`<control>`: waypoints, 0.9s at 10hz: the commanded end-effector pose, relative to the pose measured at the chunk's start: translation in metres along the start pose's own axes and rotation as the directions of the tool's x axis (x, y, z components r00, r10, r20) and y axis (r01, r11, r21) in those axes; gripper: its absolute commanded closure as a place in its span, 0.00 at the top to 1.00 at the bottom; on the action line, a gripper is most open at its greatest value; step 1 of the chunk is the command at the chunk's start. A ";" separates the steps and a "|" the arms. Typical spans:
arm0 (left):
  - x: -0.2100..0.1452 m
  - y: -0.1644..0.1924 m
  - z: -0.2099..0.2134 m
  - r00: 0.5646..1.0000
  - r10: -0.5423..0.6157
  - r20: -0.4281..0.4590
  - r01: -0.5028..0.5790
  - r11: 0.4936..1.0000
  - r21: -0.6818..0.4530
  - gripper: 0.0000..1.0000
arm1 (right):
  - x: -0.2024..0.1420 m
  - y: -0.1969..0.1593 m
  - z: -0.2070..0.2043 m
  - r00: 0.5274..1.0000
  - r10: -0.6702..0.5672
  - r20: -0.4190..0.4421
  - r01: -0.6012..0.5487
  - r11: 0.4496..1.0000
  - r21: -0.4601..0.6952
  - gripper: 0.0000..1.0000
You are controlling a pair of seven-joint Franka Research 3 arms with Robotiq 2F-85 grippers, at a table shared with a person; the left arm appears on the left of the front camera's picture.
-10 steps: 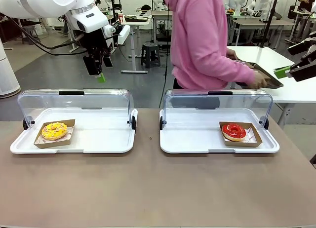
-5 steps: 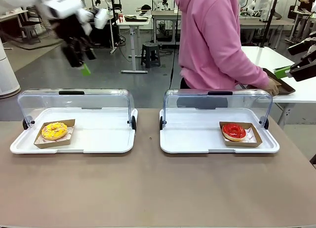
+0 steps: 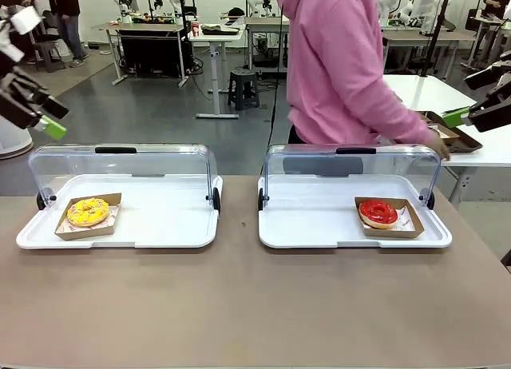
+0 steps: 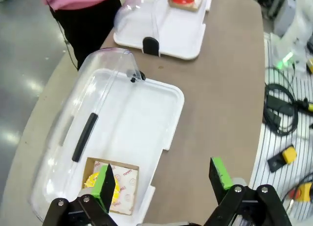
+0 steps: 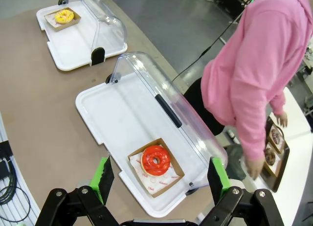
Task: Provide the desired donut to the person.
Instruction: Place the picked Paper togo box onto the Handle tray extended by the person.
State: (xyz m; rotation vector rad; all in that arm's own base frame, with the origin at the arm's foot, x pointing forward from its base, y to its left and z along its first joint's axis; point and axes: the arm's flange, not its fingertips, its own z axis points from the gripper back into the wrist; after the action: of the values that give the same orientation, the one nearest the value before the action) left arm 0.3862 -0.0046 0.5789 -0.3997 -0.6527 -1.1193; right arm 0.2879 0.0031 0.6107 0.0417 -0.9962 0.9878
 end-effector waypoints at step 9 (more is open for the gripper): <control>-0.086 -0.032 0.022 0.948 0.217 0.235 -0.254 0.957 0.142 1.00 | 0.000 0.001 -0.001 1.000 -0.002 -0.023 0.002 1.000 -0.004 1.00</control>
State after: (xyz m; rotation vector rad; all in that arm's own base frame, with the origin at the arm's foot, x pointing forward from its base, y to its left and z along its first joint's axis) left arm 0.3301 0.0567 0.5406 -0.4457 -0.8510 -0.8290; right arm 0.2879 0.0031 0.6107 0.0419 -0.9962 0.9879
